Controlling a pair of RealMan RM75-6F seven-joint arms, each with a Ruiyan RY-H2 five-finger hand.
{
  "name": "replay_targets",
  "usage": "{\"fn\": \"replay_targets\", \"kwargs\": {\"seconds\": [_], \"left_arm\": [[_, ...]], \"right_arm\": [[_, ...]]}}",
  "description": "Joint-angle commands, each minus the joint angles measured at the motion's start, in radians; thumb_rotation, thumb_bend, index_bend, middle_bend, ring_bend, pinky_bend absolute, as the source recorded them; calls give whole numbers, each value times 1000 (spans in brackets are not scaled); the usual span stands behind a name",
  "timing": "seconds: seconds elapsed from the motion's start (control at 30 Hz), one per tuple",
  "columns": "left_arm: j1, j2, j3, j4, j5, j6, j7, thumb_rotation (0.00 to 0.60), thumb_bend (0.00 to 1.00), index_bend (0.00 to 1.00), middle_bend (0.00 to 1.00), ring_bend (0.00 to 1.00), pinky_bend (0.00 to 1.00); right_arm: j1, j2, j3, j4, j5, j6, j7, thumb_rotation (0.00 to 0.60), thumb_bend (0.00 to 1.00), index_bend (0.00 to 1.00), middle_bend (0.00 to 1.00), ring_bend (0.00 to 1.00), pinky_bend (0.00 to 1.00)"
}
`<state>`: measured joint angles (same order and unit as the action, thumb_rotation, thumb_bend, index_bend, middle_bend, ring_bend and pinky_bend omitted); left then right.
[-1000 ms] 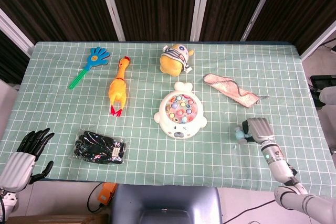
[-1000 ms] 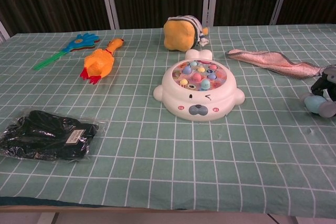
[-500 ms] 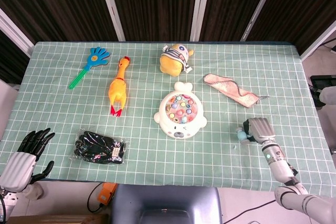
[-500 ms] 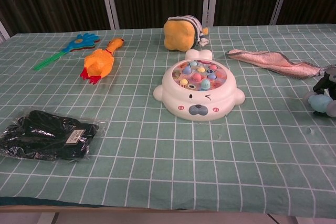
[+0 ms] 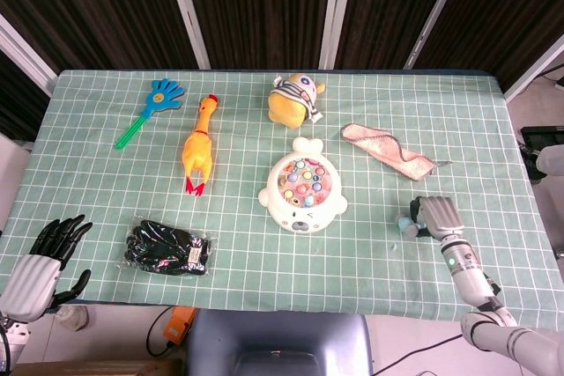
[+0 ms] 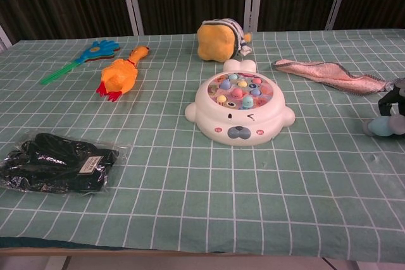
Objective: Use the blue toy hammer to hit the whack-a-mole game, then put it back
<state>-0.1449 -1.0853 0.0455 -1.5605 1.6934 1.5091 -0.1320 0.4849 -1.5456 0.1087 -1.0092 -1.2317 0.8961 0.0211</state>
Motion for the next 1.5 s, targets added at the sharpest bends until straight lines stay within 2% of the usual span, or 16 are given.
{"fn": "replay_targets", "kwargs": {"seconds": [0.03,0.67,1.5], "left_arm": [[0,0,0,0,0,0,-1,600,402,0,12,0,0],[-2,-1,0,-2,-1,-3,3,600,401,0,24,0,0],[-3,0,0,-3,-1,-4,4,600,400,0,26,0,0]], "right_arm": [[-1,2,3,-2,4,-1,-5,600,412,779,600,661,910],[-7,7,22,-3,11,4,-7,600,408,719,557,640,911],[-16,26,36,-11,16,7,5,600,407,705,547,636,912]]}}
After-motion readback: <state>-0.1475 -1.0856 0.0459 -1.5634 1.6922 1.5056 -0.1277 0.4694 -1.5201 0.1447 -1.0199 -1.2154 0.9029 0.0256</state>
